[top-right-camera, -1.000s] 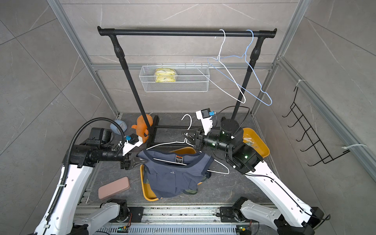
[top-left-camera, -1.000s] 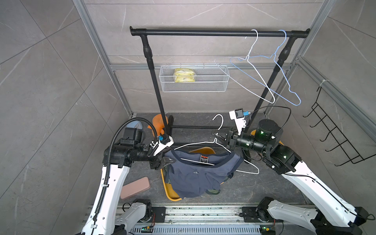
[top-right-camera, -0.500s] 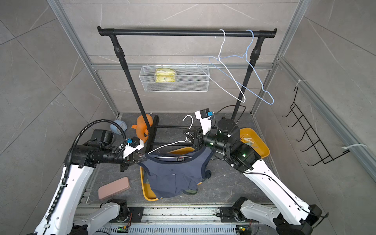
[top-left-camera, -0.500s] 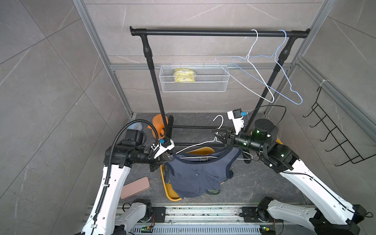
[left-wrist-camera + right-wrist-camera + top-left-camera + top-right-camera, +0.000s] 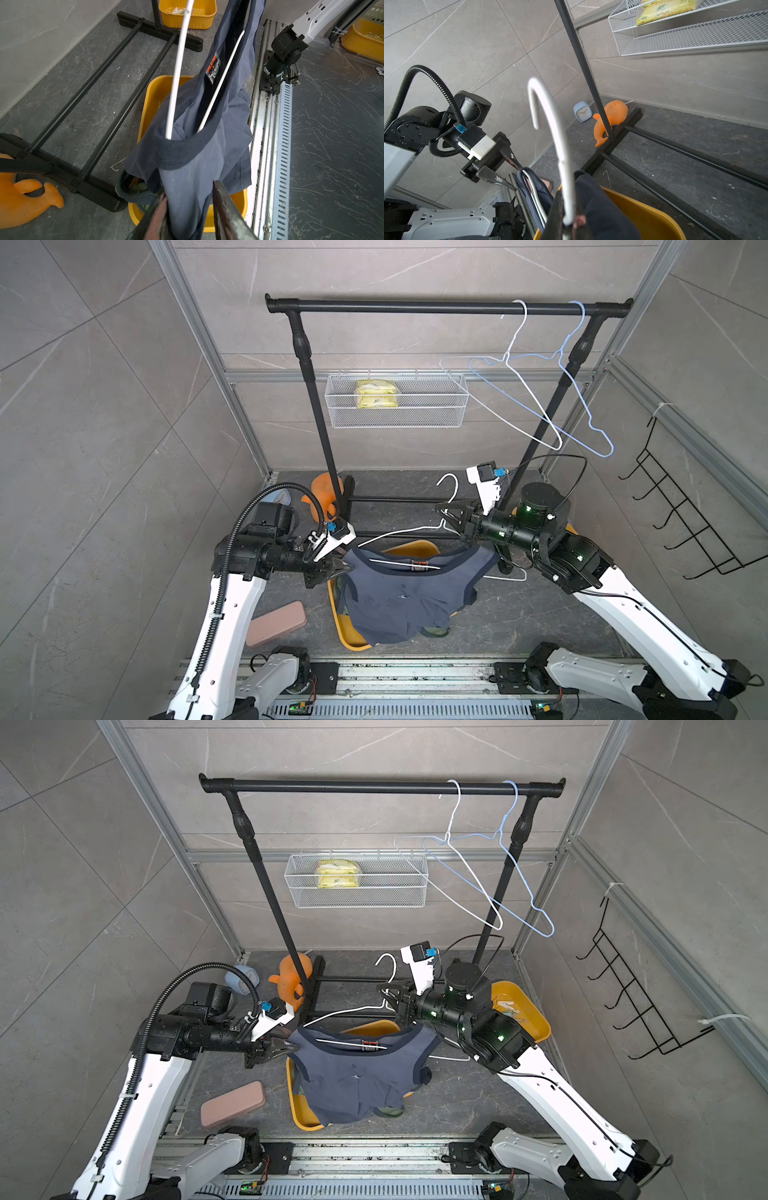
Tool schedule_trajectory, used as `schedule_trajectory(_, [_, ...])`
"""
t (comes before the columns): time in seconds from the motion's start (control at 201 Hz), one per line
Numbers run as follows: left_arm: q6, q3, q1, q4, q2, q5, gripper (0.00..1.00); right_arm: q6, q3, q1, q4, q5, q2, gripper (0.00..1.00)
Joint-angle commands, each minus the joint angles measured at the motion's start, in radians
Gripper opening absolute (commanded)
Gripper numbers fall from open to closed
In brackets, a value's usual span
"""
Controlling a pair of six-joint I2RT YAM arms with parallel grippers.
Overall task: Remove the clothespins securing tank tops to the hanger
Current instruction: Remove the tank top from the hanger.
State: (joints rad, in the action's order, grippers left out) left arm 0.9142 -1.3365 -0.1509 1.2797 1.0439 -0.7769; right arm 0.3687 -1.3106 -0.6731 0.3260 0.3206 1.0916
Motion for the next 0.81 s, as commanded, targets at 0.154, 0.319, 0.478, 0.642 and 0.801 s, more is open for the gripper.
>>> schedule_trajectory(0.154, [0.018,-0.023,0.002,0.020,0.004,0.003,0.07,-0.027,-0.048,0.014,0.023,-0.032,-0.045,0.00])
schedule_trajectory(0.319, [0.002,-0.017,0.002,0.009,0.005,0.028,0.00,-0.037,-0.052,0.017,0.052,-0.038,-0.070,0.00])
schedule_trajectory(0.478, [-0.010,0.006,0.001,-0.008,0.002,0.001,0.00,-0.003,-0.021,0.017,0.001,-0.069,-0.095,0.00])
schedule_trajectory(0.642, [-0.002,0.040,-0.001,-0.012,0.023,-0.074,0.05,0.086,0.042,0.017,-0.195,-0.040,-0.051,0.00])
schedule_trajectory(0.801, [0.006,0.038,-0.001,-0.011,0.051,-0.107,0.12,0.187,0.076,0.017,-0.393,-0.015,0.057,0.00])
